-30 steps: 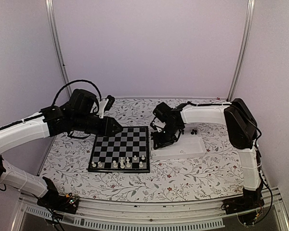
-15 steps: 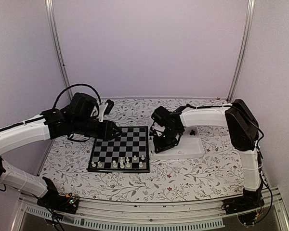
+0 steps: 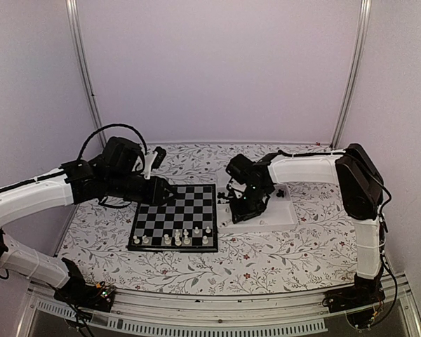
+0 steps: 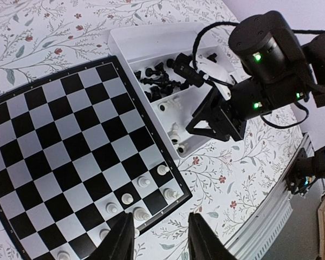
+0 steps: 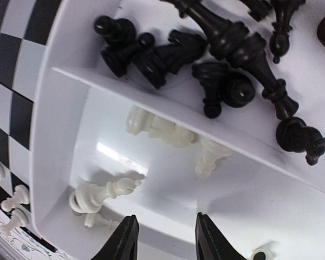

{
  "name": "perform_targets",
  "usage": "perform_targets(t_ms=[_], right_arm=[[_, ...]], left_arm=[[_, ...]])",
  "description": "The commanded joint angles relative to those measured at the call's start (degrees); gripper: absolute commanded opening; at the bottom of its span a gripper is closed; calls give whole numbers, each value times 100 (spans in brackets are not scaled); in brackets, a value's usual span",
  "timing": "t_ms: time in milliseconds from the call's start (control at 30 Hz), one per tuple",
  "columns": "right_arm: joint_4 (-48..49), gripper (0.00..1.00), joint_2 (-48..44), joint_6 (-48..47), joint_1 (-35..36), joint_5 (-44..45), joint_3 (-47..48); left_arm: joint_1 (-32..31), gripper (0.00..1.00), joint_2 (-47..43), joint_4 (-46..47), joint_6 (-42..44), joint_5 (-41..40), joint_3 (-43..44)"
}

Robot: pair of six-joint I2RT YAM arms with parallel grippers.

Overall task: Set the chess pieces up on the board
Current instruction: Pick up the chess piece from the storage box.

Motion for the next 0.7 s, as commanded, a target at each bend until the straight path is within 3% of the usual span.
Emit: perform_targets(t_ms=[0, 367, 667], right_arm=[[88, 39, -90, 226, 85, -369, 468], [-386, 42, 721, 322, 226, -256, 1414], [-488, 42, 721, 273, 260, -30, 1250]], left_arm=[[-60, 37, 3, 148, 14, 50, -50], [-59, 37, 137, 87, 82, 82, 25], [-51, 37, 187, 102, 127, 58, 10]])
